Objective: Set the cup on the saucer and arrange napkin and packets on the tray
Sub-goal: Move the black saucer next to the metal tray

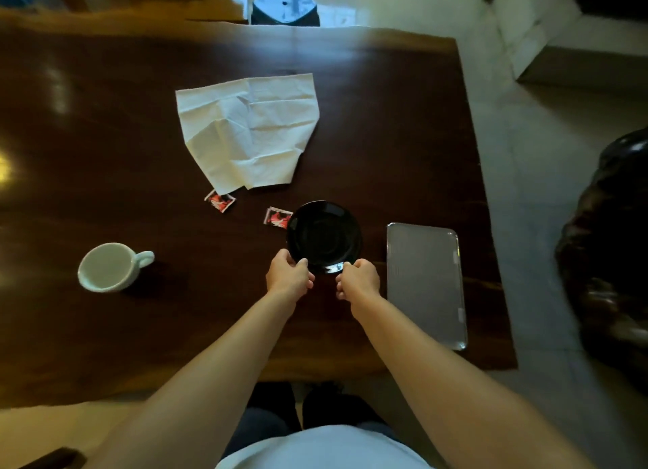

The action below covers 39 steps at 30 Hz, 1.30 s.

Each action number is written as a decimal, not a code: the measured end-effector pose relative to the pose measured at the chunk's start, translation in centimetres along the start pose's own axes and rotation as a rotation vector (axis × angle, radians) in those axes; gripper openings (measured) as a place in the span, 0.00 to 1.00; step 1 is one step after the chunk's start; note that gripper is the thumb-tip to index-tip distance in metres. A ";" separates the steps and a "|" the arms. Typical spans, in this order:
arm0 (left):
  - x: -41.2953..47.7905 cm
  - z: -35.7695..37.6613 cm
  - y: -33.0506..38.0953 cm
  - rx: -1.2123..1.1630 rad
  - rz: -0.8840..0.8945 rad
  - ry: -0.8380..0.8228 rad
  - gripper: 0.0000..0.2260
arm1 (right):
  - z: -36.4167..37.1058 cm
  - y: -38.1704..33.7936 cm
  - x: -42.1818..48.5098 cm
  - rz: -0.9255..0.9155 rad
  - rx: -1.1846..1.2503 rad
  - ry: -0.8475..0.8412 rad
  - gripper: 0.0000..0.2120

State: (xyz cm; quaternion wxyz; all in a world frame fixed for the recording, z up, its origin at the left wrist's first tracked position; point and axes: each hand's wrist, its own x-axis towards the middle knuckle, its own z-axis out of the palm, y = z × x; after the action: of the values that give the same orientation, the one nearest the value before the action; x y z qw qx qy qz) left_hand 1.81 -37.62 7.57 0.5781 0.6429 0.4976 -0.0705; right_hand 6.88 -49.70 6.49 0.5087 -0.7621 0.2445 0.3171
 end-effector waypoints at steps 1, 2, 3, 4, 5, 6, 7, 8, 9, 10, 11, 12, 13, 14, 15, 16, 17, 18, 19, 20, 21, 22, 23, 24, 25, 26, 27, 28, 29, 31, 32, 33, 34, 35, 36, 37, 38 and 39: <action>-0.5 0.6 -0.5 0.012 0.001 -0.013 0.01 | -0.9 0.7 -0.2 0.001 0.002 0.008 0.08; -1.0 1.1 -0.9 0.023 -0.001 -0.022 0.01 | -1.6 1.3 -0.3 -0.002 0.004 0.013 0.06; -1.4 1.5 -1.3 0.032 -0.005 -0.026 0.01 | -2.1 1.8 -0.5 -0.007 0.006 0.010 0.06; -1.8 1.8 -1.6 0.039 -0.008 -0.025 0.02 | -2.6 2.2 -0.6 -0.014 0.004 0.005 0.06; -2.2 2.0 -2.0 0.047 -0.008 -0.018 0.02 | -3.0 2.6 -0.8 -0.022 0.006 -0.001 0.07; -2.5 2.2 -2.3 0.059 -0.005 -0.007 0.02 | -3.3 2.9 -1.0 -0.028 0.008 -0.007 0.07; -2.7 2.4 -2.6 0.069 -0.004 0.003 0.02 | -3.6 3.3 -1.1 -0.033 0.012 -0.016 0.07; -3.0 2.5 -2.9 0.075 -0.004 0.009 0.03 | -3.8 3.5 -1.3 -0.036 0.013 -0.026 0.07; -3.1 2.5 -3.1 0.075 -0.003 0.010 0.03 | -4.0 3.6 -1.6 -0.041 0.009 -0.034 0.07; -3.3 2.6 -3.3 0.071 -0.002 0.006 0.03 | -4.3 3.7 -1.7 -0.046 0.006 -0.038 0.06; -3.4 2.7 -3.4 0.062 -0.004 -0.001 0.02 | -4.5 3.8 -1.9 -0.050 0.004 -0.039 0.06; -3.5 2.8 -3.5 0.052 -0.009 -0.007 0.02 | -4.6 3.9 -1.9 -0.055 0.005 -0.038 0.06; -3.6 2.8 -3.6 0.046 -0.015 -0.010 0.02 | -4.8 4.0 -2.0 -0.060 0.007 -0.035 0.06; -3.6 2.9 -3.6 0.043 -0.017 -0.013 0.02 | -4.9 4.1 -2.0 -0.065 0.010 -0.032 0.06; -3.6 3.0 -3.6 0.042 -0.016 -0.015 0.02 | -5.1 4.1 -2.0 -0.069 0.013 -0.031 0.05; -3.6 3.0 -3.6 0.040 -0.015 -0.019 0.02 | -5.3 4.1 -2.1 -0.074 0.014 -0.030 0.05; -3.6 3.1 -3.6 0.035 -0.017 -0.023 0.02 | -5.5 4.1 -2.0 -0.078 0.011 -0.028 0.04; -3.5 3.2 -3.7 0.031 -0.025 -0.028 0.03 | -5.6 4.1 -2.0 -0.083 0.001 -0.024 0.03; -3.5 3.3 -3.7 0.031 -0.036 -0.031 0.04 | -5.8 4.2 -1.8 -0.085 -0.013 -0.020 0.04; -3.4 3.4 -3.8 0.036 -0.046 -0.030 0.05 | -5.9 4.2 -1.6 -0.080 -0.026 -0.018 0.04; -3.3 3.6 -4.0 0.039 -0.055 -0.026 0.07 | -5.9 4.2 -1.4 -0.069 -0.037 -0.016 0.04; -3.1 3.7 -4.1 0.038 -0.066 -0.022 0.08 | -5.9 4.3 -1.1 -0.053 -0.047 -0.016 0.06; -2.9 3.9 -4.2 0.036 -0.079 -0.017 0.09 | -5.9 4.3 -0.8 -0.030 -0.051 -0.021 0.07; -2.7 4.1 -4.4 0.039 -0.093 -0.015 0.08 | -5.9 4.4 -0.6 -0.005 -0.050 -0.028 0.08; -2.5 4.3 -4.6 0.044 -0.104 -0.016 0.08 | -5.9 4.5 -0.4 0.019 -0.050 -0.034 0.08; -2.3 4.4 -4.7 0.050 -0.112 -0.020 0.07 | -5.9 4.6 -0.1 0.045 -0.050 -0.039 0.08; -2.1 4.6 -4.9 0.056 -0.117 -0.025 0.07 | -5.9 4.8 0.2 0.071 -0.048 -0.040 0.08; -1.9 4.9 -5.1 0.063 -0.120 -0.028 0.07 | -5.8 5.0 0.5 0.094 -0.041 -0.037 0.07; -1.7 5.1 -5.3 0.071 -0.121 -0.028 0.07 | -5.8 5.3 0.9 0.110 -0.035 -0.032 0.07; -1.2 5.7 -5.7 0.096 -0.120 -0.021 0.07 | -5.7 5.8 1.5 0.124 -0.030 -0.025 0.08; -1.0 5.9 -5.8 0.109 -0.120 -0.018 0.08 | -5.6 6.1 1.8 0.127 -0.028 -0.021 0.08; -0.8 6.2 -6.0 0.117 -0.121 -0.017 0.08 | -5.6 6.3 2.1 0.130 -0.027 -0.015 0.08; -0.6 6.4 -6.2 0.123 -0.126 -0.019 0.08 | -5.6 6.4 2.4 0.133 -0.026 -0.010 0.07; -0.4 6.7 -6.3 0.131 -0.132 -0.021 0.08 | -5.6 6.6 2.7 0.136 -0.023 -0.009 0.07; -0.2 6.9 -6.5 0.138 -0.139 -0.022 0.08 | -5.6 6.7 3.0 0.139 -0.016 -0.010 0.07; -0.1 7.1 -6.6 0.140 -0.145 -0.022 0.08 | -5.6 6.8 3.2 0.142 -0.009 -0.008 0.07; 0.0 7.3 -6.8 0.138 -0.149 -0.018 0.08 | -5.5 6.9 3.4 0.144 -0.007 -0.006 0.07; 0.1 7.5 -7.0 0.136 -0.149 -0.011 0.09 | -5.5 6.9 3.6 0.144 -0.010 -0.004 0.07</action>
State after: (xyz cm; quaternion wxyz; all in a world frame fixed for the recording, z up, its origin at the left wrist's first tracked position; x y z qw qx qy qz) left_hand 0.46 -44.79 0.41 0.5288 0.6414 0.5350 -0.1504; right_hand 5.80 -57.49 1.07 0.4813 -0.7445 0.2960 0.3555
